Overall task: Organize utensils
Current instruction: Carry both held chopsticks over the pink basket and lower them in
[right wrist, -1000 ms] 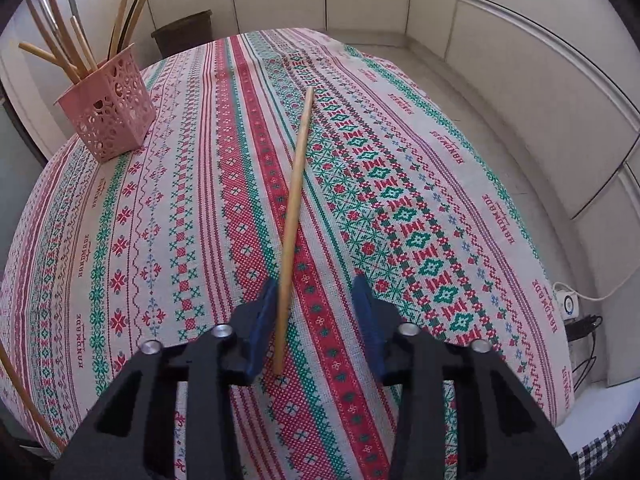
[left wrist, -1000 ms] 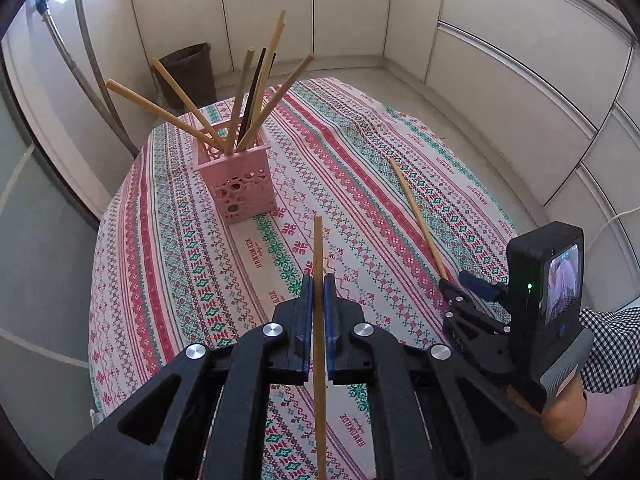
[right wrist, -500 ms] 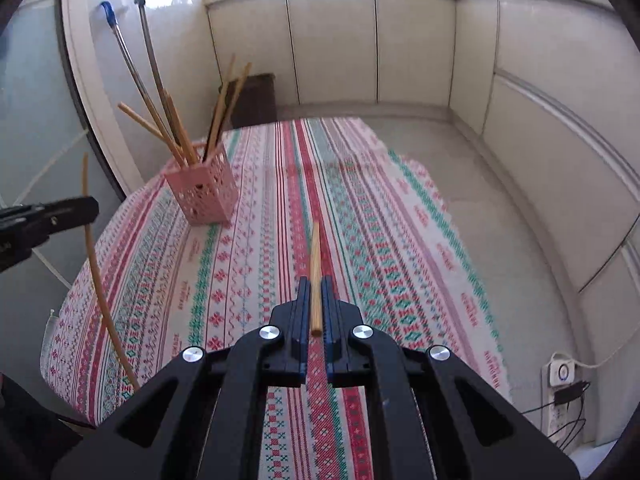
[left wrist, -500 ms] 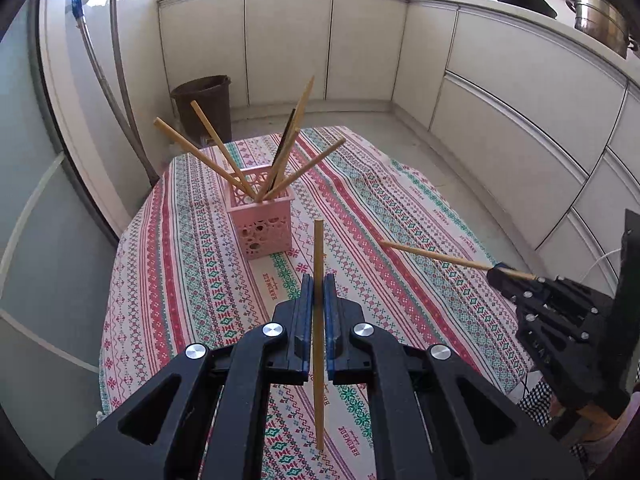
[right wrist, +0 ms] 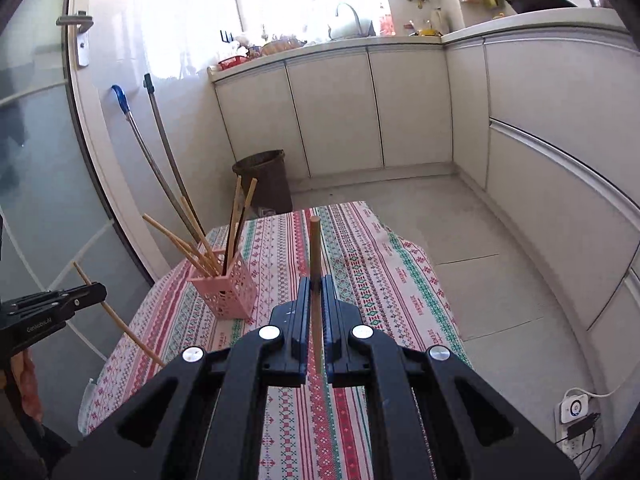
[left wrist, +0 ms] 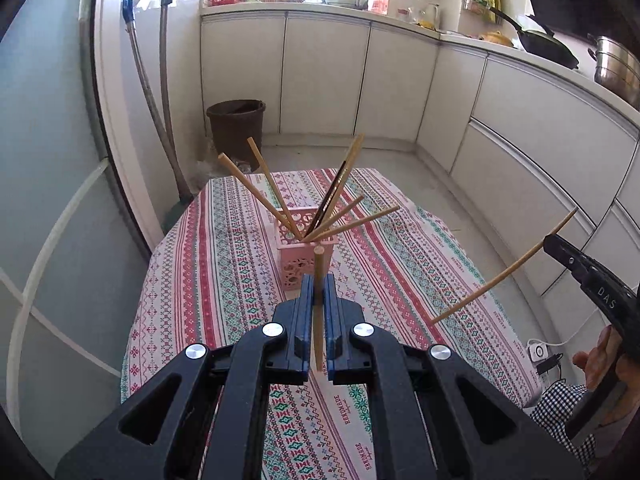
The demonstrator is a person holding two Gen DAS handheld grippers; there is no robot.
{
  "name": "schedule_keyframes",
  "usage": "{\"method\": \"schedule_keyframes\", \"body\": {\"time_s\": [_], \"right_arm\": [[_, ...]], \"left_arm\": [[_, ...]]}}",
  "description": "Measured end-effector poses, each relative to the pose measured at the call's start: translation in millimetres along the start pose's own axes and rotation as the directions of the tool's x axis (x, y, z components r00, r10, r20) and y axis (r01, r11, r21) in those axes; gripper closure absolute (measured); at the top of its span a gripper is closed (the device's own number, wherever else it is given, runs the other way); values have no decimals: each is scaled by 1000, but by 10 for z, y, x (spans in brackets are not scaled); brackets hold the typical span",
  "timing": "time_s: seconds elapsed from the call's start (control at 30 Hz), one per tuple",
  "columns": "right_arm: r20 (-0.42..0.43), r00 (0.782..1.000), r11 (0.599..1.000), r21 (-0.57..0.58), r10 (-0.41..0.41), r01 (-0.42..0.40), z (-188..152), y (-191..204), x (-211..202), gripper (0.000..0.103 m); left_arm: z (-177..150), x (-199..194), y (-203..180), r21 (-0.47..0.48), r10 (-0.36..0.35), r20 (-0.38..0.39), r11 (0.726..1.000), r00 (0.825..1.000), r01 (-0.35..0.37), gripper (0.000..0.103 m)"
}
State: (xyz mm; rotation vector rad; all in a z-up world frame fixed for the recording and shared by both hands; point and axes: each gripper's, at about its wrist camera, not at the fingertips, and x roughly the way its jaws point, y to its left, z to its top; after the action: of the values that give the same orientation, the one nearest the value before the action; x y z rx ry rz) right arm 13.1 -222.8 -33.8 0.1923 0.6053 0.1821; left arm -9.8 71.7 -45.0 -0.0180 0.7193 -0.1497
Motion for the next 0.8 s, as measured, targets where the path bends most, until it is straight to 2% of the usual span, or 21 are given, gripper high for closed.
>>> {"method": "schedule_keyframes", "body": {"time_s": [0.27,0.43,0.63,0.8], "right_arm": [[85,993,996,37,77,-80,512,32,-325,97],[146,980,989,45,136,-144,929,109,-478,97],[194,959,976,28,208,-217,1430,295,-500,98],[218,944,968,-18,248,-250,1788,529,-393,98]], "left_arm": [[276,-287,153,-51,34,83,998,996,-30,98],[523,-419,268,-79,49,128,996,991,-39,98],[939,-532,286,-92,54,196,995,979,-36,98],[1343,-427,261,-97,54,236,995,970,-31,98]]}}
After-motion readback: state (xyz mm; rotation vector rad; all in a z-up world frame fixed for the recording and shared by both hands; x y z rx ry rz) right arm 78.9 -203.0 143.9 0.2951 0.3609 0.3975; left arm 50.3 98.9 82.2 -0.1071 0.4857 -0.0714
